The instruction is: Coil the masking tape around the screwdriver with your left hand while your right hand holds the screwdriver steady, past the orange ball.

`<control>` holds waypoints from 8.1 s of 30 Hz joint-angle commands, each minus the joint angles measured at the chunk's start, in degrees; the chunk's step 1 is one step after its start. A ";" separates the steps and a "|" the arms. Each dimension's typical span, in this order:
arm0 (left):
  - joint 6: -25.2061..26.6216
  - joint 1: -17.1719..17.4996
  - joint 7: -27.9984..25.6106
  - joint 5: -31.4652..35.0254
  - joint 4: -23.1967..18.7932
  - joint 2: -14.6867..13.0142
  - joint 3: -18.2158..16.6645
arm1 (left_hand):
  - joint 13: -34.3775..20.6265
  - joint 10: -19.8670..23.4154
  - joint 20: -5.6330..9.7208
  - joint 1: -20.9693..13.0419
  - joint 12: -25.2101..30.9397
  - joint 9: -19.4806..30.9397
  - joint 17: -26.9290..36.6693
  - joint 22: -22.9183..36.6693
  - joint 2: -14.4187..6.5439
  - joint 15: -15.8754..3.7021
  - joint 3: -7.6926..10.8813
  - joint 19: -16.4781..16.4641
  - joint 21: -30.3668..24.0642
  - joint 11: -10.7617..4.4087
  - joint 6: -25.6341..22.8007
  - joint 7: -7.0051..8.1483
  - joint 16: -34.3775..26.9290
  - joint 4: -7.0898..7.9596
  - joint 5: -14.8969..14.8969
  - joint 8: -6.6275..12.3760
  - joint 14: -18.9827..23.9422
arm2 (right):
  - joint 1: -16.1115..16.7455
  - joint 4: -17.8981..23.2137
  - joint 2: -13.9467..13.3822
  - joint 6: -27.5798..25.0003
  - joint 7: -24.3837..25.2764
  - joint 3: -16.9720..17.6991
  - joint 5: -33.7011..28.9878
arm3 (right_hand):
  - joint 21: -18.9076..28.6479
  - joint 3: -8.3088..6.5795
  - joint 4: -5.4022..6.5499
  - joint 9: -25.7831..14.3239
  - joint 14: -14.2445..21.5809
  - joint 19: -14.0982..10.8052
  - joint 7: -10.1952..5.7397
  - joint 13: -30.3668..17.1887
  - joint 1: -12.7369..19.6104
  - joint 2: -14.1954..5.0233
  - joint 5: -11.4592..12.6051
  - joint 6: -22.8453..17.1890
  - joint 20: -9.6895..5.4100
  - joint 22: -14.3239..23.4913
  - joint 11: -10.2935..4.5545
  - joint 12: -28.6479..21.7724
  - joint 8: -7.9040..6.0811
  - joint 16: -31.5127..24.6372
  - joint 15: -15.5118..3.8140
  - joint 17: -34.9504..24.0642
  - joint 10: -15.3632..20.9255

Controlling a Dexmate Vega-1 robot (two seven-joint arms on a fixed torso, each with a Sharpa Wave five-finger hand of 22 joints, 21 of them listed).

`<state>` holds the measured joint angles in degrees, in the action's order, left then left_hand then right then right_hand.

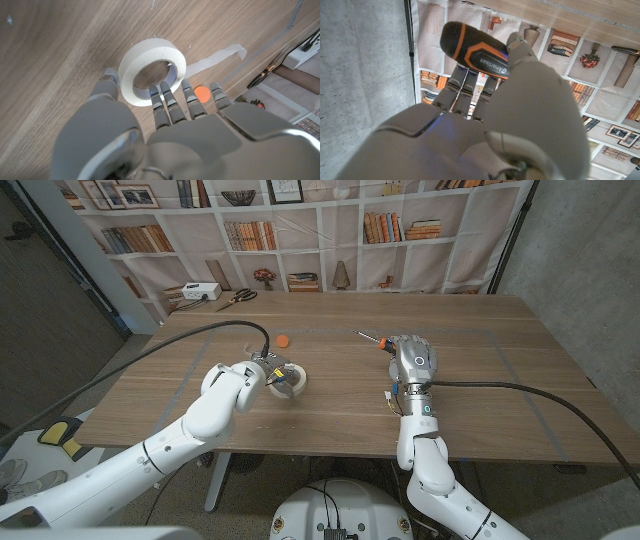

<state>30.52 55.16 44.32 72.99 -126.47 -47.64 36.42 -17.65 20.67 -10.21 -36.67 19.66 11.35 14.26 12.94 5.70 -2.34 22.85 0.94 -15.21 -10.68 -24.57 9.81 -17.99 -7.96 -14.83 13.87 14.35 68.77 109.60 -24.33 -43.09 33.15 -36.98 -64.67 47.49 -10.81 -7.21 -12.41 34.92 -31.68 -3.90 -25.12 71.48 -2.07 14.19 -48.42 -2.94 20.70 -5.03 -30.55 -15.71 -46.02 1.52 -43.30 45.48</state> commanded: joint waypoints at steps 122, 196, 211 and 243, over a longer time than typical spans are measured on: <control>-29.10 -2.34 -46.41 -64.65 12.23 11.18 -18.26 | -15.00 30.95 9.44 -38.88 14.02 0.65 15.59 4.30 -11.98 -11.45 -5.84 -25.19 -27.45 0.62 -33.75 -5.12 -15.85 -1.01 4.07 9.43 44.52 | -8.94 -2.23 -1.40 12.27 -5.35 -4.20 1.87 | 4.56 3.47 0.60 -0.07 26.45 4.21 -1.76 -0.28 5.44 -4.68 2.28 -14.28 -8.49 -2.59 0.12 2.60 1.14 5.66 -14.59 -13.83 12.84; -24.90 2.10 -37.95 -77.69 3.02 5.19 -22.51 | -15.58 31.67 8.39 -40.10 12.81 0.75 17.67 4.03 -12.26 -11.43 -7.20 -24.19 -31.30 1.00 -34.07 -6.15 -14.59 -0.96 4.41 8.52 44.93 | -15.61 -9.69 0.44 11.82 -4.40 -3.49 5.15 | 6.93 5.61 1.04 -0.09 27.56 5.23 -1.54 -1.09 6.37 -5.01 4.53 -14.65 -8.51 -4.18 0.20 3.70 1.97 8.28 -14.59 -14.94 13.53; -17.86 -1.71 -30.73 -81.23 3.07 2.84 -20.92 | -15.47 31.91 8.31 -40.38 12.47 0.76 18.09 3.88 -12.16 -11.43 -7.47 -24.16 -32.18 1.18 -34.14 -6.39 -14.46 -1.04 4.56 8.30 45.38 | -15.72 -9.46 -0.13 12.68 -0.90 -2.89 7.54 | 7.30 5.92 1.14 -0.11 27.69 5.41 -1.58 -1.30 6.50 -5.15 4.79 -14.63 -8.50 -4.44 0.15 3.90 2.10 8.67 -14.60 -15.12 13.46; -11.73 -9.95 -23.62 -85.99 10.14 2.61 -12.23 | -15.78 31.94 8.11 -41.13 11.86 0.84 18.80 3.45 -12.33 -11.41 -7.79 -23.80 -33.92 1.59 -34.03 -6.97 -13.77 -1.13 4.69 7.75 45.52 | -14.47 -10.83 3.49 23.18 13.79 3.15 22.42 | 8.40 6.84 1.41 -0.20 28.20 5.88 -1.41 -1.85 6.85 -5.45 5.34 -14.83 -8.47 -5.20 0.12 4.30 2.32 9.68 -14.60 -15.74 13.75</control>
<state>16.77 47.53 19.29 -12.40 -117.64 -44.67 22.17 -33.18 51.95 -1.84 -71.30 31.16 11.85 32.82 16.22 -0.72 -9.83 15.20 -22.80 -48.75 -9.02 -57.91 3.65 -32.16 -9.02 -10.10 21.38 59.49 53.28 99.04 -21.91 -27.98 41.01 -36.87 -51.55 55.67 -3.94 -6.00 -12.40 44.64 -26.17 -1.73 -26.72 72.36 -1.19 19.13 -52.44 -2.73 15.40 -3.71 -26.10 -13.02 -36.30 1.22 -58.86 51.52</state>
